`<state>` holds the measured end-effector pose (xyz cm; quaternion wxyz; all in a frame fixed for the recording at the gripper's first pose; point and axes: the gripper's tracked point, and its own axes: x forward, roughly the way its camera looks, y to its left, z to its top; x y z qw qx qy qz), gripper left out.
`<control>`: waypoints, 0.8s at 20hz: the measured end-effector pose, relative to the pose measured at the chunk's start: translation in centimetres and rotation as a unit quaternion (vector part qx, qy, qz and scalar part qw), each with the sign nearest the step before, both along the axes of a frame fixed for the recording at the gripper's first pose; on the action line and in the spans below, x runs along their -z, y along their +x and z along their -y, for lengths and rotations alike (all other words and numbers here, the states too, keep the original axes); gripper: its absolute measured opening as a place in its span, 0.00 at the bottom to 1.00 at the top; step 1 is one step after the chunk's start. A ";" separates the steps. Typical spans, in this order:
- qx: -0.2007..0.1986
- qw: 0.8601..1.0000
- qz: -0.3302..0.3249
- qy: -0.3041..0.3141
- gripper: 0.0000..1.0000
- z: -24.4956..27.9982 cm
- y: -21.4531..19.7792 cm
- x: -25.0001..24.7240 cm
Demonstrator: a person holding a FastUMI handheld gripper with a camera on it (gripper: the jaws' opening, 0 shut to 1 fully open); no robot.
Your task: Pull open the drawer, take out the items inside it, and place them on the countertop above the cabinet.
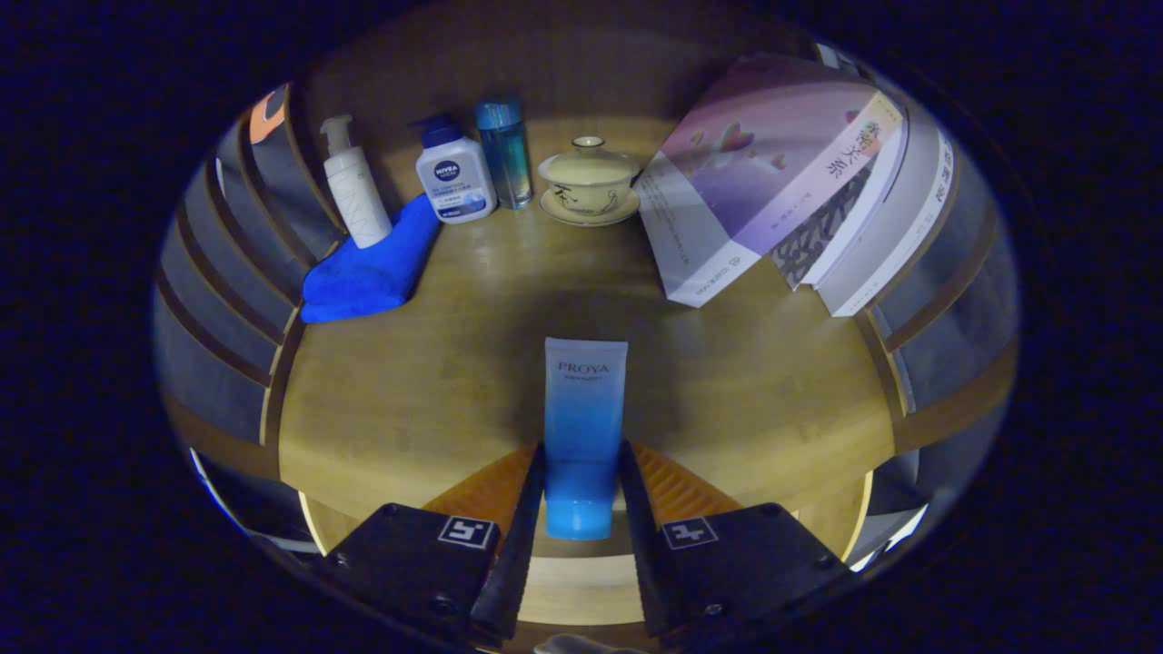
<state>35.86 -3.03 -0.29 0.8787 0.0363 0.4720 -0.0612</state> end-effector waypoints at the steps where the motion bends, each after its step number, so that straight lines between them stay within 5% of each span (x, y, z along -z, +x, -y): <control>1: 0.003 1.000 0.003 0.003 0.57 0.1 -0.1 -0.1; 11: 0.007 0.997 0.068 0.046 0.66 -1.9 -2.0 -3.1; 16: -0.018 0.990 0.140 0.007 0.67 -2.5 -4.6 -5.7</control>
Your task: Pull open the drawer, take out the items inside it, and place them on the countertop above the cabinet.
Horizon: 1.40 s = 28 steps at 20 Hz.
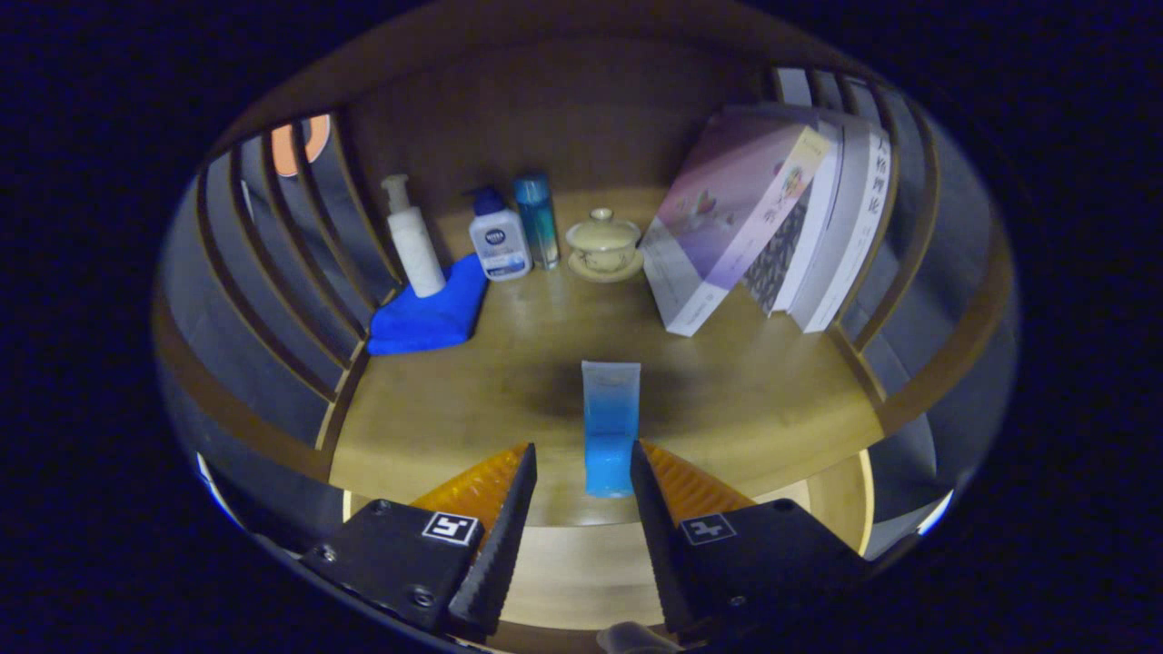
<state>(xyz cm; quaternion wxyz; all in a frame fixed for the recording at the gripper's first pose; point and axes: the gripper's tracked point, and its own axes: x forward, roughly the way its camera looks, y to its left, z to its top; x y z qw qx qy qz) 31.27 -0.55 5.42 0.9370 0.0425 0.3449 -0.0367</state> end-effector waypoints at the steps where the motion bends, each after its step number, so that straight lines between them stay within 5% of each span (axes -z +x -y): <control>1: -0.008 1.000 0.013 0.001 0.71 -0.6 -0.8 -0.4; 7: -0.043 0.990 0.134 0.006 0.79 -2.5 -6.8 -3.8; 11: -0.057 0.969 0.239 -0.007 0.81 -2.8 -12.8 -6.5; 13: -0.067 0.957 0.282 0.000 1.00 -3.4 -16.2 -7.7; 16: -0.066 0.940 0.334 -0.014 1.00 -3.1 -20.4 -8.3; 21: -0.066 0.924 0.375 -0.032 1.00 -2.5 -25.7 -7.1; 28: -0.027 0.926 0.371 -0.062 1.00 0.2 -28.1 0.2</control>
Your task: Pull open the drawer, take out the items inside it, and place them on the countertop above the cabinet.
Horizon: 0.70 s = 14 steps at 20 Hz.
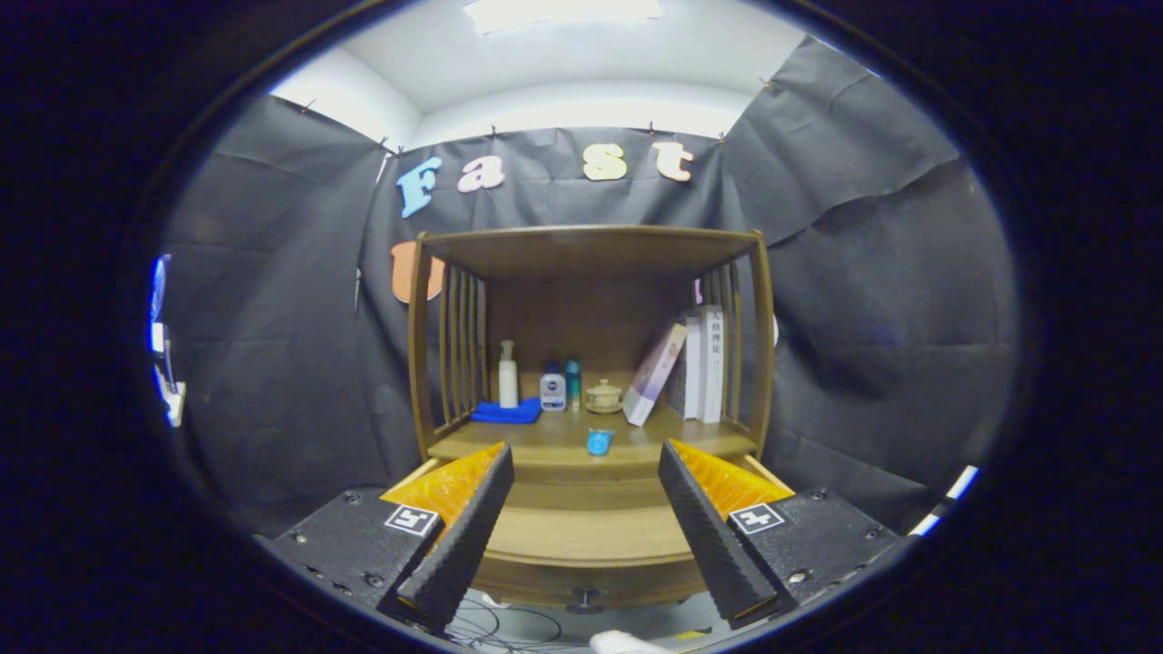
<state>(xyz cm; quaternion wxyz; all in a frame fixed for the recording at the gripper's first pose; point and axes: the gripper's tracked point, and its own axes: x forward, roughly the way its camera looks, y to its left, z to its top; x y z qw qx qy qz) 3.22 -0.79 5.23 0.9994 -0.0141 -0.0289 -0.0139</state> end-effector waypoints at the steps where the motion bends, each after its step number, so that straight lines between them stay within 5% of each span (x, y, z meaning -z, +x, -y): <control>1: 0.007 1.000 0.001 -0.002 1.00 0.5 -0.2 1.4; 9: 0.013 0.997 -0.069 0.019 1.00 1.6 0.3 13.0; 14: 0.010 0.995 -0.097 0.015 1.00 1.3 1.7 16.2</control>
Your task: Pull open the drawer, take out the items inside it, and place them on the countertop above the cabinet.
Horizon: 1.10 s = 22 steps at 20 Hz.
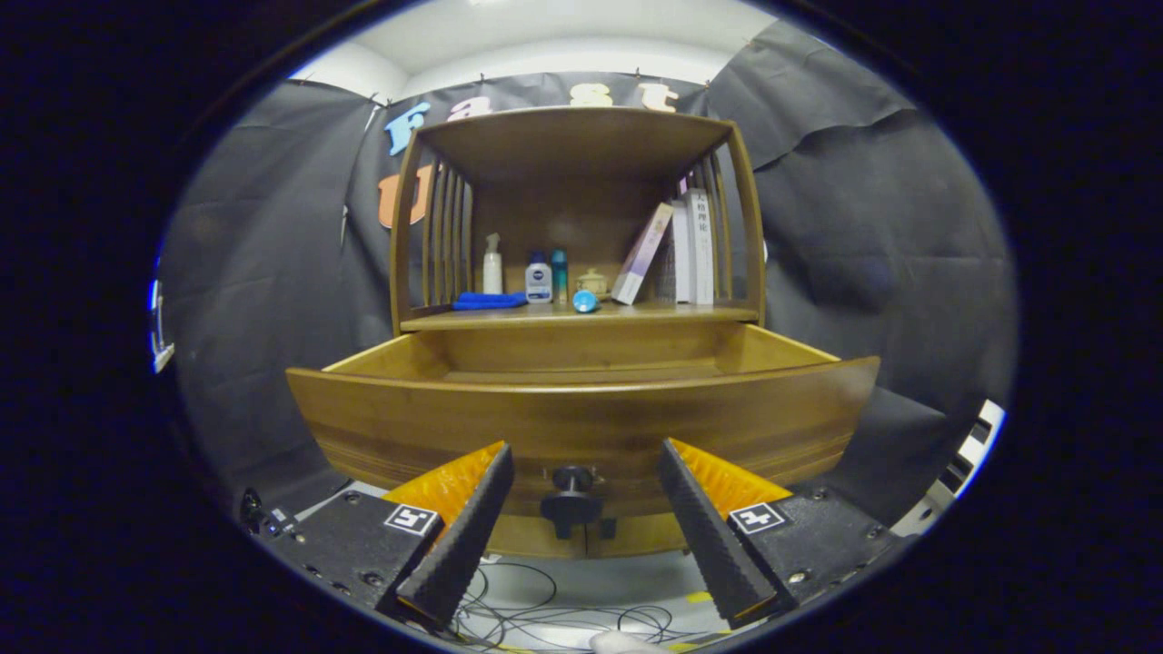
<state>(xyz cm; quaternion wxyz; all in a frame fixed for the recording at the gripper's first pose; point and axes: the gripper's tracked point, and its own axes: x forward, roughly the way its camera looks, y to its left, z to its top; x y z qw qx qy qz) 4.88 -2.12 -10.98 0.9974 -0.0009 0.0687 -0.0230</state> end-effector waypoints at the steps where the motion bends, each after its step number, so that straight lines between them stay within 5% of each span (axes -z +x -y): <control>1: 0.001 1.000 -0.001 -0.001 1.00 0.1 0.2 0.2; 22: 0.012 1.000 -0.012 -0.022 1.00 0.2 2.9 1.9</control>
